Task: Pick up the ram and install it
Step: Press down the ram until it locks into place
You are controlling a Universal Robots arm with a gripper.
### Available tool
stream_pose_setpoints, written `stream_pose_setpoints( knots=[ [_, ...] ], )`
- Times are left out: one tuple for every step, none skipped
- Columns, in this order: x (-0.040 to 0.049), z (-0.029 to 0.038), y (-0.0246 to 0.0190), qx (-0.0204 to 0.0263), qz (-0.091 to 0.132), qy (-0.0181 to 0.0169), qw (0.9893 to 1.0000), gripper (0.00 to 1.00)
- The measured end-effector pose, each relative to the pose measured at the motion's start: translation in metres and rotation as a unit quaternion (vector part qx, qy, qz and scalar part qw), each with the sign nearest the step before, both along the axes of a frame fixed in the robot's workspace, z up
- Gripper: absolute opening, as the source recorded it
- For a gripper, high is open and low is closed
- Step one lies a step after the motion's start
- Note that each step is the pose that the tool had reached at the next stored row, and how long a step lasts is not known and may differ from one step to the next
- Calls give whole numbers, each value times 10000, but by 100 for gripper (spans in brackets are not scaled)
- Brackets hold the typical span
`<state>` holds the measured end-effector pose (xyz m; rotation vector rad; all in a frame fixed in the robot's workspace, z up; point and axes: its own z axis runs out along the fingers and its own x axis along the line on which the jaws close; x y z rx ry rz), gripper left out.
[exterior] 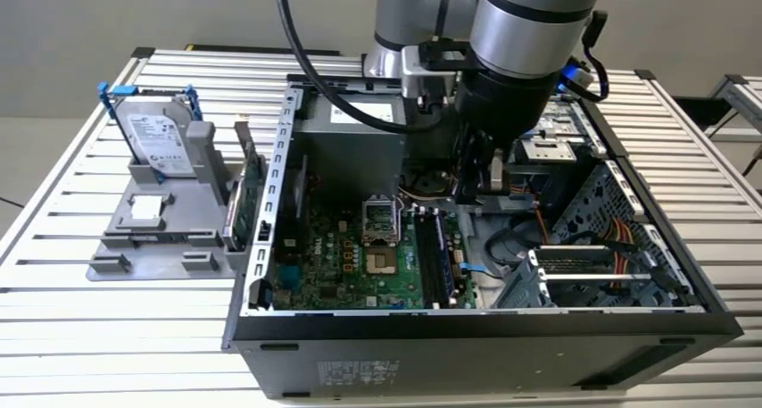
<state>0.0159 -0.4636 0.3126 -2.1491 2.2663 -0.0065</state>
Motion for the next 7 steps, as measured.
stream_pose_setpoints(
  knots=[
    [0,2,0,0,0,0,10000,0],
    [0,4,0,0,0,0,10000,0],
    [0,6,0,0,0,0,10000,0],
    [-1,8,0,-1,-1,0,10000,0],
    [-1,9,0,0,-1,0,10000,0],
    [-1,11,0,0,-1,0,10000,0],
    [-1,13,0,0,-1,0,10000,0]
  ],
)
